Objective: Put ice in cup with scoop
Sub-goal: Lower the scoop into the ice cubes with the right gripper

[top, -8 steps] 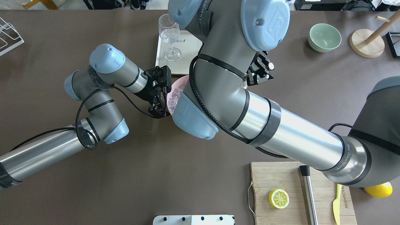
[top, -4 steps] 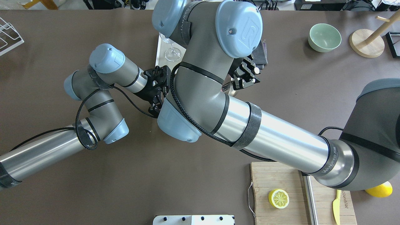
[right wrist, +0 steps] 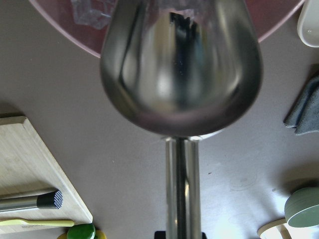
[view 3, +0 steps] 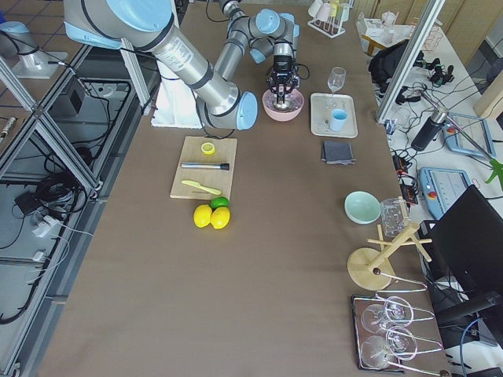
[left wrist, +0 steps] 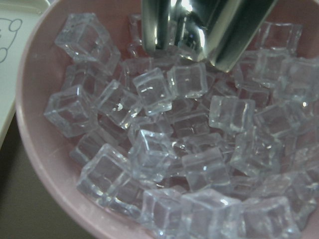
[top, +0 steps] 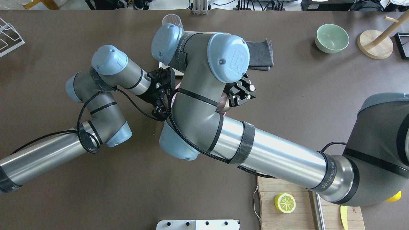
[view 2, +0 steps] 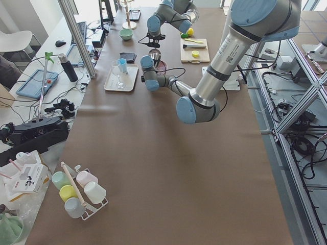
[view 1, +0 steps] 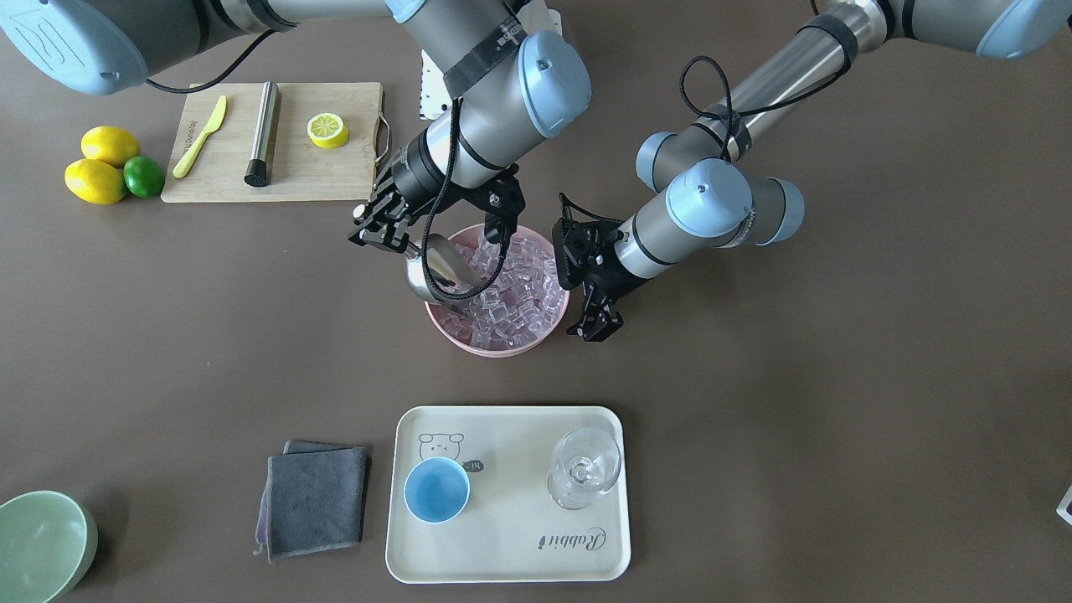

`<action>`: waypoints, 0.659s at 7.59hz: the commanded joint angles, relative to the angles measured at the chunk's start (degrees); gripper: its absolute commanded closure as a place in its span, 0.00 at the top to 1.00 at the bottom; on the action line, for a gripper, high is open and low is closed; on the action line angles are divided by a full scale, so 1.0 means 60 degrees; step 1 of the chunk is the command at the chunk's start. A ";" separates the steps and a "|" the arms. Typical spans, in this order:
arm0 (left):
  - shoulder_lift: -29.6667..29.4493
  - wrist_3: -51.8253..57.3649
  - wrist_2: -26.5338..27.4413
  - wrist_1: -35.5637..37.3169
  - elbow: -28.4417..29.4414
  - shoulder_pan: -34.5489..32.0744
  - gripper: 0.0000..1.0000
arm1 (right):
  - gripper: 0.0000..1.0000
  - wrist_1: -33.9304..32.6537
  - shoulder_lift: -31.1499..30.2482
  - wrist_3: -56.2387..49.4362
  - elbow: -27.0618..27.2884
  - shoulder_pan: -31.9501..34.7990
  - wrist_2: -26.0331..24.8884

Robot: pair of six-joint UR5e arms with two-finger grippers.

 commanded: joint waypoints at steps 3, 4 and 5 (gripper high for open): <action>0.0000 -0.0098 0.0000 0.0014 0.0000 0.0006 0.99 | 0.00 0.1288 -0.0607 0.0235 0.0437 -0.0212 -0.0105; 0.0014 -0.0084 0.0000 0.0014 -0.0015 0.0006 0.99 | 0.00 0.1698 -0.1033 0.0250 0.0849 -0.0212 -0.0090; 0.0058 -0.0084 0.0000 0.0014 -0.0015 0.0006 0.99 | 0.00 0.2036 -0.1516 0.0250 0.1535 -0.0198 0.0026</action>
